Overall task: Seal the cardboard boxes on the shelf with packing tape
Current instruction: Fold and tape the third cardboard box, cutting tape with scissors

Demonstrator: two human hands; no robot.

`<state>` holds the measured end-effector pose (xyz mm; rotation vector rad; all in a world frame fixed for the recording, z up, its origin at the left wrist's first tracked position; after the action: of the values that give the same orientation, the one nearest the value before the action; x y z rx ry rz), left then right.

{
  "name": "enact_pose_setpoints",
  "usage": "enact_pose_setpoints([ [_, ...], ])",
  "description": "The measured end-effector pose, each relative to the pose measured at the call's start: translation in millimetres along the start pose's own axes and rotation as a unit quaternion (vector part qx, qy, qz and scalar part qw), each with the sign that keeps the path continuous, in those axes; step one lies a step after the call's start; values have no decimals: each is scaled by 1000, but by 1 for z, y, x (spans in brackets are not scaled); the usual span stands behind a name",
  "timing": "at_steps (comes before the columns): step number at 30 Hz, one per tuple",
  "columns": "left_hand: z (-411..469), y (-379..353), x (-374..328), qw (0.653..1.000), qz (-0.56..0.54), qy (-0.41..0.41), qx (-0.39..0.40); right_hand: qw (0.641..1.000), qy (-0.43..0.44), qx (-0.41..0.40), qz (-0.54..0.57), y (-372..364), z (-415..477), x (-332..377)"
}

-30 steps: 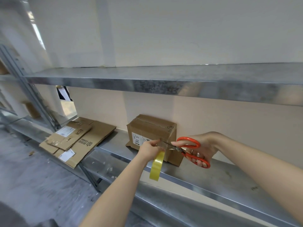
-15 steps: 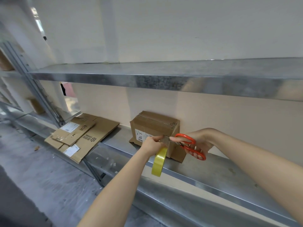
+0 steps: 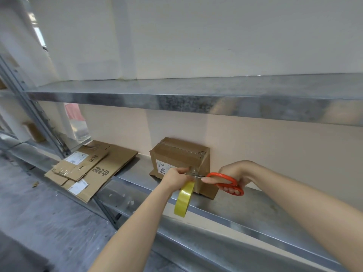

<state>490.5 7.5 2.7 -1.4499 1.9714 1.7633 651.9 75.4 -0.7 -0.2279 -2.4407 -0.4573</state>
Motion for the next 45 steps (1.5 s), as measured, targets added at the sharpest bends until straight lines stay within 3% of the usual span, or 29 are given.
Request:
enact_pose_setpoints([
  [3,2,1,5,1000,17,5,-2,992,26,-65,-105,10,1,2],
  [5,3,5,8,1000,14,5,-8,975,-7,-85,-204,14,2,-9],
  [8,5,14,8,1000,14,-1,-27,960,-50,-89,-261,14,12,-30],
  [12,6,21,8,999,2,-2,-46,926,-36,-177,-332,25,13,-43],
  [16,6,26,8,999,-2,-7,-49,921,-41,-199,-333,35,17,-60],
  [18,4,28,9,999,-4,-12,-50,924,1,-220,-311,39,20,-56],
  [21,2,31,6,998,-23,-18,-55,926,173,-301,-149,53,10,-18],
  [23,-1,33,4,998,-42,-15,-53,892,301,-335,-42,53,-11,16],
  [26,3,39,6,995,-75,-15,-58,853,400,-335,-24,40,-23,55],
  [35,3,66,8,978,-200,-27,-58,859,364,-354,-58,20,6,67],
  [45,8,75,-1,964,-263,-38,-5,835,343,-369,-221,20,17,79],
])
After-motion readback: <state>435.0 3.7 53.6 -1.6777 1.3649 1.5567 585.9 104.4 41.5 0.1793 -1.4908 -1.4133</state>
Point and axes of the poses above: each hand's wrist, its own z-axis towards the middle knuckle, its own y-axis out of the back of the hand, x = y × z, the point moved 8 cm from there along z, towards the middle knuckle, and after that the axes turned 14 degrees about z, right-handed, at the moved point
